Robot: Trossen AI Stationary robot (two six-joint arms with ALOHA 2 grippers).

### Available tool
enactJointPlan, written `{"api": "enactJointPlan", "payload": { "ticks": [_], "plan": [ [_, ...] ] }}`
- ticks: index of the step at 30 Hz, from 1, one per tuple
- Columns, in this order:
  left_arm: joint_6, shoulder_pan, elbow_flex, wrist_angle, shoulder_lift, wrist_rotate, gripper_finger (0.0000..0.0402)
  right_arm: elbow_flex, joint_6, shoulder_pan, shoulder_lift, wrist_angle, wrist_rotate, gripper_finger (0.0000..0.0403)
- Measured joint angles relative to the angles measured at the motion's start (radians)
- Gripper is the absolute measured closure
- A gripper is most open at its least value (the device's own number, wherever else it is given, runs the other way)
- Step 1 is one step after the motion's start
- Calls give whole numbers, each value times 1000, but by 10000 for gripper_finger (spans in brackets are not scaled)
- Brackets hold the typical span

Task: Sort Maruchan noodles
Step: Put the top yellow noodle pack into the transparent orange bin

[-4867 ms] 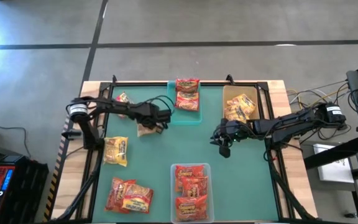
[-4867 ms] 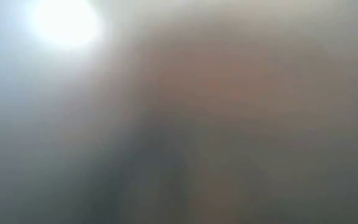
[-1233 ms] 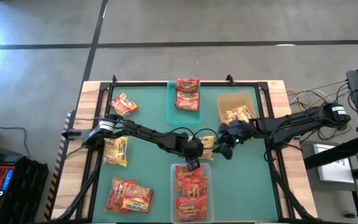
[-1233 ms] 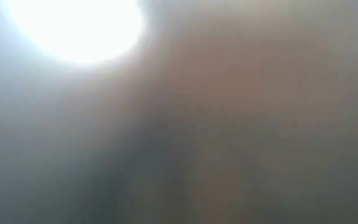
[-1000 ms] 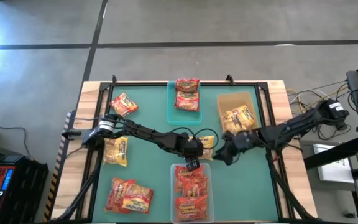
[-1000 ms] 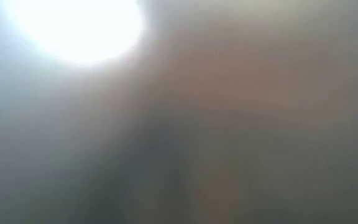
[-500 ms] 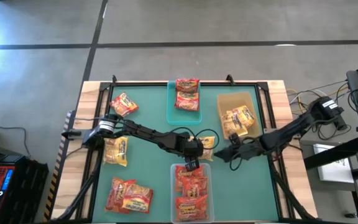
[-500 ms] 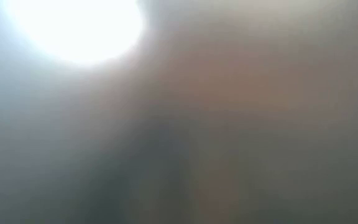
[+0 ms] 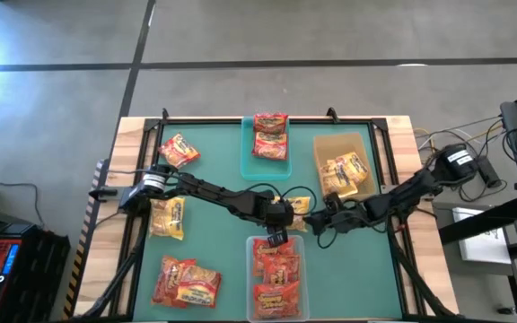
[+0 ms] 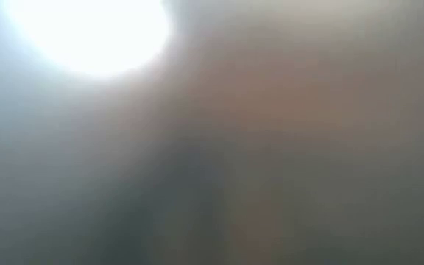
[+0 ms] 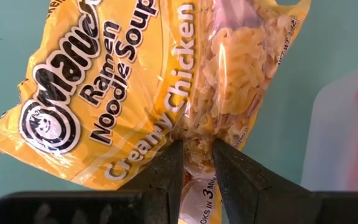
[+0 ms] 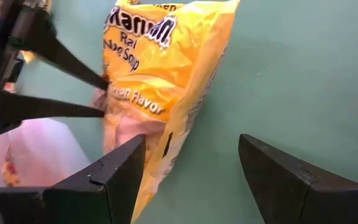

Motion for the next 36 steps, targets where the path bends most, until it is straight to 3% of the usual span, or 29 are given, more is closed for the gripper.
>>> {"api": "enactJointPlan", "payload": {
  "ticks": [7,18,21,28,36],
  "plan": [
    [-3,0,0,1,0,-2,326,0,-66,-54,57,96,-13,156],
    [-12,1,0,2,0,-2,326,-1,-208,-112,-40,101,-48,156],
    [-20,1,0,2,0,-1,326,-1,-228,-146,-47,100,-100,156],
    [-28,1,0,3,0,-2,326,0,-196,-153,5,115,-121,156],
    [-28,0,0,4,0,-2,326,0,-212,-156,95,288,-121,156]
  ]
}}
